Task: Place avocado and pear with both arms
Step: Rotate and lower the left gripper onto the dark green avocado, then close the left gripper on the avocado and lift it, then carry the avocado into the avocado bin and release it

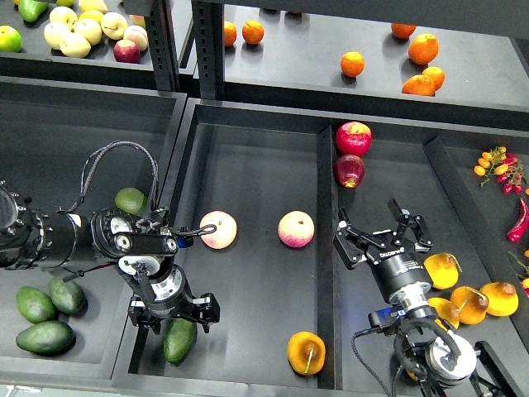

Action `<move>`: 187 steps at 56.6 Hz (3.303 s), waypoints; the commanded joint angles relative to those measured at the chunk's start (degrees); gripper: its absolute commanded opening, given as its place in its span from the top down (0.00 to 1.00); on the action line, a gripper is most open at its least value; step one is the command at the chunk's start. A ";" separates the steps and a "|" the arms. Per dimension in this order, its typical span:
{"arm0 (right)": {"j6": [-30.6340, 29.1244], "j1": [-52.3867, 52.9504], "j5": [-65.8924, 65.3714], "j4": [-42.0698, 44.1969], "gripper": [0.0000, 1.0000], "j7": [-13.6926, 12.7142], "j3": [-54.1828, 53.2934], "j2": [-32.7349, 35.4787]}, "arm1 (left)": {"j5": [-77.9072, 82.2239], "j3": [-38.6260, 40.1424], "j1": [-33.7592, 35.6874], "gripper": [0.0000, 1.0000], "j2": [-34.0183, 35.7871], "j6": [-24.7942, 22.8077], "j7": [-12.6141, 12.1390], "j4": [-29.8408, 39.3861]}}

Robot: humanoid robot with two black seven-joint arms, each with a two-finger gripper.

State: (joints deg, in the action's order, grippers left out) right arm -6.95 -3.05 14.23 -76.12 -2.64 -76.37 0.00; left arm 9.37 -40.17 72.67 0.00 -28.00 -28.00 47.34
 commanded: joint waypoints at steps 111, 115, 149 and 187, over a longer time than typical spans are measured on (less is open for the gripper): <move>-0.08 -0.20 -0.08 0.00 0.00 0.00 -0.18 0.00 | -4.98 9.40 -4.91 0.73 0.00 0.00 0.00 -7.88; -0.08 -0.20 -0.08 0.00 0.00 0.00 -0.18 0.00 | -4.98 10.20 -3.15 0.73 0.00 0.00 0.00 -7.71; -0.08 -0.20 -0.08 0.00 0.00 0.09 -0.27 0.00 | -0.32 13.19 1.51 0.72 18.10 0.00 0.00 -6.91; -0.08 -0.20 -0.08 0.00 0.00 0.09 -0.35 0.00 | 11.63 15.73 -7.45 0.68 21.27 0.00 0.00 -9.81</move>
State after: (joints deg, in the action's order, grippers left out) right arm -7.03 -3.26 14.15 -76.11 -2.55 -76.69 0.00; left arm 19.46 -25.09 66.04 21.16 -28.00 -28.01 37.82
